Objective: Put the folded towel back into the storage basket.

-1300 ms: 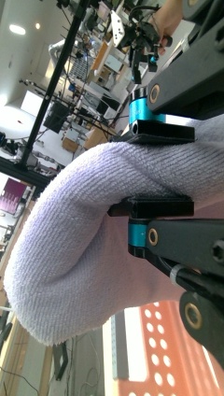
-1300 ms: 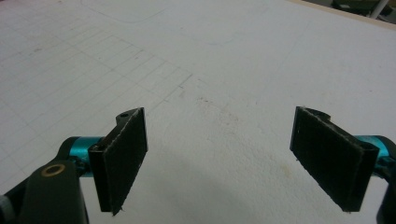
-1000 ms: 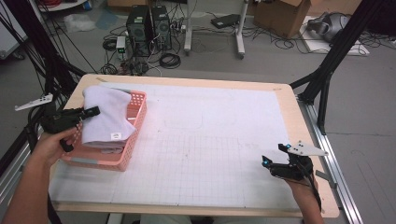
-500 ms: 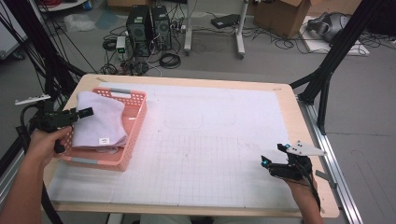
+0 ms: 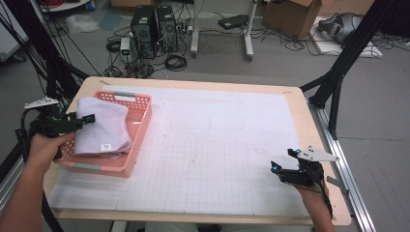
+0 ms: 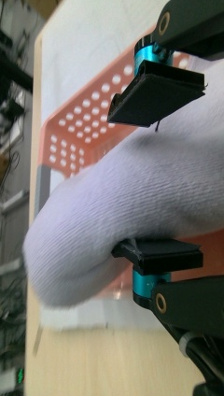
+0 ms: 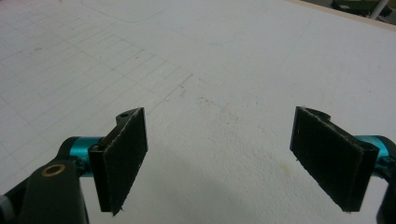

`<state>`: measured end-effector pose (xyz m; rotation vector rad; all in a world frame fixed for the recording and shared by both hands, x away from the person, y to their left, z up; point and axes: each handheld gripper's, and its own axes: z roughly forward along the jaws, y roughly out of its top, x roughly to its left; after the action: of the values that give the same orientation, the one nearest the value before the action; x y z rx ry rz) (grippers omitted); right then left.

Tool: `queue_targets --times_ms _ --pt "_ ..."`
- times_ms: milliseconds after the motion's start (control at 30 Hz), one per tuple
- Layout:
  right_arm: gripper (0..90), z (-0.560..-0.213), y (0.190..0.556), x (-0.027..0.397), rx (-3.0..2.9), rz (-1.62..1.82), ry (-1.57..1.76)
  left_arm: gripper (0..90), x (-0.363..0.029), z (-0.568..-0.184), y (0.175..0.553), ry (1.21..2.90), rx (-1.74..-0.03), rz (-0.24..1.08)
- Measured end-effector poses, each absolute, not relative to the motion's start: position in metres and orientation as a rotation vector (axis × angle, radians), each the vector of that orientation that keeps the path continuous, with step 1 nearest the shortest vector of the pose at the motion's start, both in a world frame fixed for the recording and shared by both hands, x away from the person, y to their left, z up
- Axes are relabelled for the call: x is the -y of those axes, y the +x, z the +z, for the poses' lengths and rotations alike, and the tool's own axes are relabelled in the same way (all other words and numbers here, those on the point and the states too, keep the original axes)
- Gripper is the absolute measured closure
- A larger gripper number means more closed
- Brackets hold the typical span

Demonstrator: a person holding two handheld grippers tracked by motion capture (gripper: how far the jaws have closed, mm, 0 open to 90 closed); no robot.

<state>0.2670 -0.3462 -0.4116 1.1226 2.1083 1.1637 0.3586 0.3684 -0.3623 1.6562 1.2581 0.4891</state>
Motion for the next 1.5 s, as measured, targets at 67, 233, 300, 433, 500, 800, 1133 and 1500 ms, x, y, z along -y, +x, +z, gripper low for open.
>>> queue_targets --times_ms 67,233,300,433,500,800,1133,1500 --pt "17.8 -0.412 0.267 0.346 -2.111 1.161 1.115 34.0 -0.371 -0.359 0.357 1.657 -1.278 0.533" --pt "17.8 -0.412 0.267 0.346 -2.109 1.164 1.124 33.9 -0.378 -0.347 0.349 1.595 -1.286 0.656" --pt "17.8 -0.412 0.267 0.346 -2.11 1.165 1.127 34.4 -0.374 -0.344 0.346 1.606 -1.25 0.626" --pt "17.8 -0.412 0.268 0.345 -2.111 1.162 1.119 36.0 -0.359 -0.354 0.352 1.712 -1.263 0.558" --pt "17.8 -0.411 0.267 0.345 -2.112 1.162 1.114 36.8 -0.352 -0.362 0.356 1.746 -1.287 0.547" --pt "17.8 -0.412 0.267 0.347 -2.108 1.165 1.122 36.3 -0.325 -0.378 0.374 1.901 -1.428 0.601" --pt "17.8 -0.413 0.267 0.348 -2.112 1.163 1.133 31.6 -0.314 -0.403 0.393 1.924 -1.51 0.501" --pt "17.9 -0.414 0.268 0.344 -2.123 1.161 1.122 33.0 -0.302 -0.409 0.399 1.889 -1.4 0.439"
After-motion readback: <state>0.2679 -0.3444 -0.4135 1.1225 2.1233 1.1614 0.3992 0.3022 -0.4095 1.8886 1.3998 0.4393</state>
